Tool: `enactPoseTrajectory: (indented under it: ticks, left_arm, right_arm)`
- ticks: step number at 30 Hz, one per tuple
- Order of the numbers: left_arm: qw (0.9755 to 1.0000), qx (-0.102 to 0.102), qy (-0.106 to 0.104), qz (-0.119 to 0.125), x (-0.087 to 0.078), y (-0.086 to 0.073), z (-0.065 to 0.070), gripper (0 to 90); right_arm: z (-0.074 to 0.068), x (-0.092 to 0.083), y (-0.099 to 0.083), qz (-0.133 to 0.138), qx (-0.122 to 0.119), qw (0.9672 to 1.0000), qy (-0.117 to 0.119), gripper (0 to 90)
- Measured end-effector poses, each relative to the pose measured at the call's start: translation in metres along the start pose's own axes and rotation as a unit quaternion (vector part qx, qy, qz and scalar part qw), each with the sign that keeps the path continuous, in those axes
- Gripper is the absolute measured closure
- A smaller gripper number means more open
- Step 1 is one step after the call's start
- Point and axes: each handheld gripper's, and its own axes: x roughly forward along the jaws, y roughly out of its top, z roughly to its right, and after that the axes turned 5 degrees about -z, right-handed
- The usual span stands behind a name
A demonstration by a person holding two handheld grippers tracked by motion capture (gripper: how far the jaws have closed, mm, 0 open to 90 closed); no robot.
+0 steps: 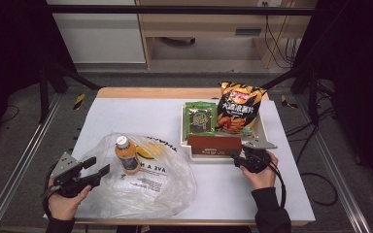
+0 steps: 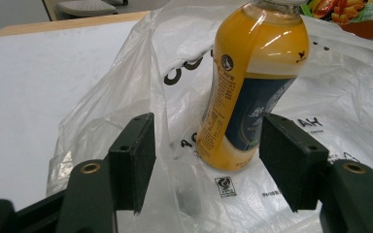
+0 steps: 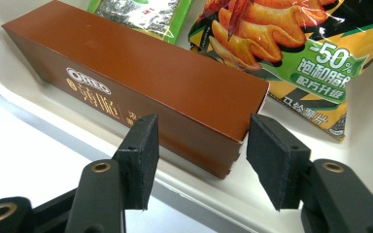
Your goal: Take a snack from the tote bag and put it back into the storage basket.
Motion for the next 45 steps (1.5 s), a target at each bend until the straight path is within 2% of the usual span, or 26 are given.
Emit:
enactPoseTrajectory:
  ticks: [8, 15, 25, 33, 37, 45]
  left_arm:
    - [1.0000, 0.000, -0.002, 0.006, -0.002, 0.002, 0.001, 37.7]
    - [0.9998, 0.004, -0.006, 0.021, -0.005, 0.007, 0.006, 36.1]
    - [0.9988, 0.011, -0.008, 0.046, -0.006, 0.018, 0.018, 32.3]
    - [0.9984, 0.026, -0.008, 0.050, 0.004, 0.030, 0.034, 28.6]
    - [0.9982, 0.025, -0.004, 0.055, 0.012, 0.040, 0.042, 25.9]
    - [0.9990, 0.023, 0.018, 0.035, 0.035, 0.047, 0.048, 24.6]
  right_arm:
    - [0.001, -0.001, 0.000, 0.002, 0.004, 1.0000, 0.001, 46.7]
    - [-0.003, -0.014, 0.002, 0.031, 0.018, 0.9993, 0.016, 45.1]
    - [-0.015, -0.027, 0.002, 0.051, 0.010, 0.9978, 0.040, 43.1]
    - [-0.021, -0.041, -0.001, 0.073, 0.006, 0.9955, 0.060, 40.3]
    - [-0.025, -0.049, -0.005, 0.084, 0.007, 0.9938, 0.072, 36.8]
    - [-0.025, -0.063, -0.012, 0.095, 0.009, 0.9925, 0.076, 35.5]
